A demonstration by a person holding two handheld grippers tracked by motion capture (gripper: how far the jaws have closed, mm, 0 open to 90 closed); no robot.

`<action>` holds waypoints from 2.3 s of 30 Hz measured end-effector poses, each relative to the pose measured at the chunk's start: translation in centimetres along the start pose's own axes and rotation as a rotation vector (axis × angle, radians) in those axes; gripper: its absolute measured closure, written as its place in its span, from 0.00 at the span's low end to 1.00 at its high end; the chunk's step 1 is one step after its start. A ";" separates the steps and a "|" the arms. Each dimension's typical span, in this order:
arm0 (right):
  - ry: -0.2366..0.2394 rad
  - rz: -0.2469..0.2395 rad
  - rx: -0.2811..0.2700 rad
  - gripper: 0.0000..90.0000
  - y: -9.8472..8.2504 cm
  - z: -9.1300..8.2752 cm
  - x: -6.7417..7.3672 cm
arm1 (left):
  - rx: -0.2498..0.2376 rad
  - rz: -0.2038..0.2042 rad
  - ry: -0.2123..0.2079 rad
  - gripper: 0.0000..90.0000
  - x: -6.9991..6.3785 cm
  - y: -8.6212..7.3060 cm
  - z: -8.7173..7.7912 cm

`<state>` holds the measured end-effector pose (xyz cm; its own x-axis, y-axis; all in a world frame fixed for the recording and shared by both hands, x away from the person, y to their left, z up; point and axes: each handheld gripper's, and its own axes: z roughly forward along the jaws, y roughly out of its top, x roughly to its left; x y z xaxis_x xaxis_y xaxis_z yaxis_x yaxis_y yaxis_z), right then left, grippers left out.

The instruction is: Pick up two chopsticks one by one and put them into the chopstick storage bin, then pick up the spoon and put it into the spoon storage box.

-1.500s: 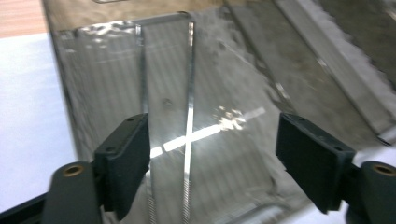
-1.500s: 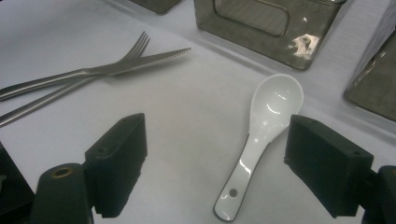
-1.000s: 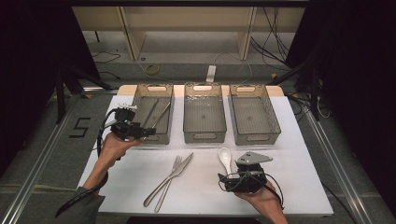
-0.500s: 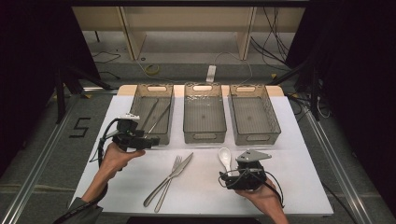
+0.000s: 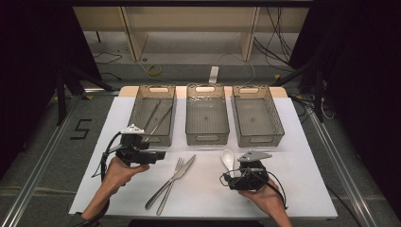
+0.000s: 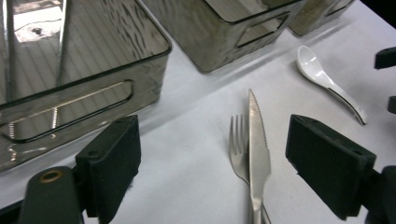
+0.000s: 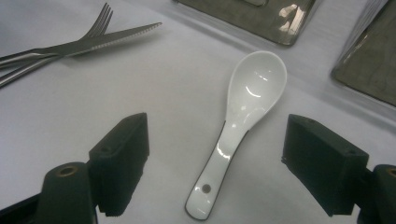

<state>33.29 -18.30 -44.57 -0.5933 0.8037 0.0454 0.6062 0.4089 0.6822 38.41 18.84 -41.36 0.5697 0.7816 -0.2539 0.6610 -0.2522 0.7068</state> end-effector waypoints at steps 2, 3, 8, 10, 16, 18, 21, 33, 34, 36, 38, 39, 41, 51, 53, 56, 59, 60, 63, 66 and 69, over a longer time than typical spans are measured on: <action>-0.001 0.001 0.003 0.26 0.0 0.1 0.0 | -0.004 0.004 -0.010 0.20 -0.3 -0.3 -0.1; -0.002 0.003 0.006 0.26 0.0 0.1 0.0 | -0.008 0.003 -0.012 0.19 -0.4 -0.4 -0.1; -0.004 0.003 0.012 0.26 0.1 0.2 0.0 | -0.020 0.016 -0.032 0.18 -1.0 -1.3 -0.4; -0.005 0.002 0.012 0.26 0.0 0.2 0.0 | -0.023 0.017 -0.033 0.18 -1.1 -1.5 -0.5; -0.003 0.000 0.012 0.27 0.1 0.2 0.2 | -0.013 0.034 -0.022 0.17 -1.5 -2.0 -0.7; -0.003 -0.005 0.016 0.27 0.2 0.3 0.3 | -0.013 0.031 -0.021 0.17 -1.6 -2.2 -0.7; -0.002 -0.007 0.023 0.27 0.3 0.5 0.3 | -0.012 0.031 -0.019 0.17 -1.6 -2.3 -0.8; -0.032 -0.007 0.081 0.28 0.8 0.8 -0.4 | -0.022 0.027 -0.006 0.17 -1.8 -2.9 -1.1; -0.033 -0.007 0.101 0.29 0.8 0.9 -0.4 | -0.021 0.025 -0.003 0.17 -1.8 -3.0 -1.2; -0.037 -0.007 0.128 0.30 1.0 1.1 -0.5 | -0.019 0.028 -0.001 0.17 -1.8 -3.2 -1.3; -0.031 -0.003 0.158 0.32 1.1 1.4 -0.5 | -0.013 0.037 0.003 0.17 -1.9 -3.3 -1.3; -0.027 -0.007 0.173 0.33 1.1 1.5 -0.5 | -0.015 0.040 0.005 0.17 -1.9 -3.3 -1.2; -0.028 -0.013 0.191 0.37 1.2 1.9 -0.4 | -0.012 0.041 0.008 0.17 -1.9 -3.4 -1.2; -0.035 -0.017 0.259 0.55 1.3 3.4 -0.6 | 0.000 0.056 0.008 0.18 -2.0 -3.5 -1.1; -0.032 -0.022 0.268 0.57 1.3 3.6 -0.6 | -0.002 0.053 0.006 0.18 -2.0 -3.5 -1.0; -0.023 -0.026 0.276 0.62 1.2 3.9 -0.7 | -0.005 0.056 0.007 0.18 -2.1 -3.5 -1.0; -0.039 -0.049 0.285 0.64 1.2 4.1 -0.5 | -0.005 0.055 0.003 0.18 -2.2 -3.5 -1.0; -0.040 -0.049 0.287 0.65 1.2 4.1 -0.5 | -0.003 0.061 0.004 0.18 -2.2 -3.5 -1.0; -0.037 -0.051 0.289 0.69 1.3 4.1 -0.6 | -0.004 0.057 0.006 0.18 -2.1 -3.5 -1.0; -0.036 -0.056 0.293 0.73 1.4 4.2 -0.6 | -0.005 0.058 0.004 0.18 -2.2 -3.5 -1.0; -0.040 -0.060 0.296 0.78 1.5 4.3 -0.6 | -0.005 0.060 0.004 0.18 -2.2 -3.5 -1.0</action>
<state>36.83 -16.36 -46.68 -0.6150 0.7883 -0.0209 0.7022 0.5595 0.4402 34.35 18.57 -42.61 0.6067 0.7672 -0.2083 0.6231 -0.2961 0.7239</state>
